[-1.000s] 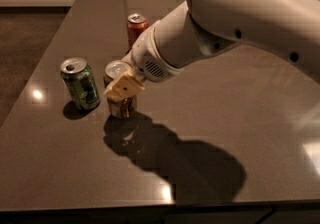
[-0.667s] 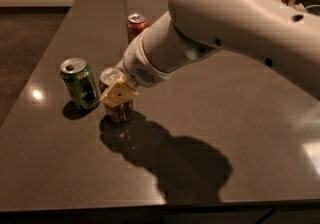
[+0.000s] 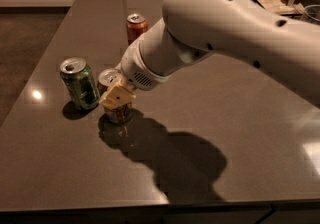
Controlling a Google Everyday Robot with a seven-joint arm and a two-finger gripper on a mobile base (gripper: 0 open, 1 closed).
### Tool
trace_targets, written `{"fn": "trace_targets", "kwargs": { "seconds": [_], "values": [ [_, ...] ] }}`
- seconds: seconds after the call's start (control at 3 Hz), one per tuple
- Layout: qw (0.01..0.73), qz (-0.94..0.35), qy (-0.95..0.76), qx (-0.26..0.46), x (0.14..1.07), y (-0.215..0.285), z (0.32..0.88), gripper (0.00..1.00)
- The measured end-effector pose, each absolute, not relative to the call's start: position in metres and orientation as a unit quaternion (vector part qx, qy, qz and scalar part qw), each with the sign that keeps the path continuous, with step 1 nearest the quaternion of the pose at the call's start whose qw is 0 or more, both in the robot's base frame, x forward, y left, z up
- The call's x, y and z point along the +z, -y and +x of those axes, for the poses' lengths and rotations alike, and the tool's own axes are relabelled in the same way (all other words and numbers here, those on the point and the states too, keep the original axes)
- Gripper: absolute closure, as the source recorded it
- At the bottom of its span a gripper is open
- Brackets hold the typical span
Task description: Move orange can near green can
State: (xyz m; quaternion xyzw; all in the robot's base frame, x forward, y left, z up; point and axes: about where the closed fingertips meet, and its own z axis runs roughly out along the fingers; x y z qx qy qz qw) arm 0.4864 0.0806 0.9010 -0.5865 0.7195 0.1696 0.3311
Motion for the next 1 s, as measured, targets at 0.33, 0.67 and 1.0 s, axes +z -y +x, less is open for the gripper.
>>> {"fn": "trace_targets", "kwargs": {
  "seconds": [0.33, 0.67, 1.0],
  "values": [
    [0.332, -0.588, -0.718, 0.169, 0.9023, -0.0818, 0.4852, 0.13],
    [0.332, -0.589, -0.717, 0.168, 0.9034, -0.0829, 0.4842, 0.0],
    [0.332, -0.589, -0.717, 0.168, 0.9035, -0.0829, 0.4841, 0.0]
  ]
}}
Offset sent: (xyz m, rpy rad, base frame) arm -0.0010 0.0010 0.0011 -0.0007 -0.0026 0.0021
